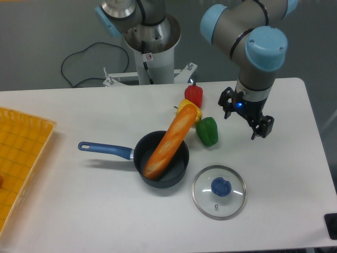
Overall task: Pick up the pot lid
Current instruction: 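Move the gripper toward the glass lid lying beside the saucepan, then lower the open gripper over the blue knob of the glass lid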
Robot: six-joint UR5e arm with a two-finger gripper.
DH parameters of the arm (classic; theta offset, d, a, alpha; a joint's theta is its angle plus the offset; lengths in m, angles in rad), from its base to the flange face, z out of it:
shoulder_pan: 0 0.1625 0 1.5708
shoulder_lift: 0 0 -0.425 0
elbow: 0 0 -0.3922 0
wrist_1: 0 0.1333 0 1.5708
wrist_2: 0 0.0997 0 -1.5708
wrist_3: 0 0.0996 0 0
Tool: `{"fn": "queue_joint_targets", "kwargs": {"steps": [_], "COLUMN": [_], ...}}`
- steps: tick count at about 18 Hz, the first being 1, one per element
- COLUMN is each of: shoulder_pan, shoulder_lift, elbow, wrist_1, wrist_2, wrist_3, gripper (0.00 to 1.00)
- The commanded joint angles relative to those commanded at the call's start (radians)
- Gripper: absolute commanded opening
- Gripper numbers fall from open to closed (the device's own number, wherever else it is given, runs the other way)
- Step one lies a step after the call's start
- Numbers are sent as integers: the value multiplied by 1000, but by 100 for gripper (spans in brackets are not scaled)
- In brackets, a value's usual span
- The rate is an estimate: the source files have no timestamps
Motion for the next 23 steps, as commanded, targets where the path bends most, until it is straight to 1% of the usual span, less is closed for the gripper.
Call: {"fn": "queue_joint_targets", "kwargs": {"steps": [1, 3, 4, 5, 8, 9, 13, 14, 16, 17, 18, 23], "shoulder_pan": [5, 6, 6, 0, 0, 0, -9, -18, -38, -50, -58, -61], "shoulder_lift": [5, 12, 20, 20, 3, -14, -67, -89, -129, -148, -168, -234], "elbow": [-15, -55, -74, -78, -59, -51, 12, 26, 40, 40, 40, 41], "wrist_1": [14, 67, 81, 90, 117, 118, 127, 147, 204, 237, 259, 265], "wrist_2": [-2, -2, -2, -2, 0, 5, 3, 0, -3, 0, 2, 0], "wrist_3": [-2, -26, -50, -76, -155, -173, -190, -213, -326, -343, -347, -342], "gripper": [100, 100, 100, 100, 100, 100, 100, 100, 100, 100, 100, 99]}}
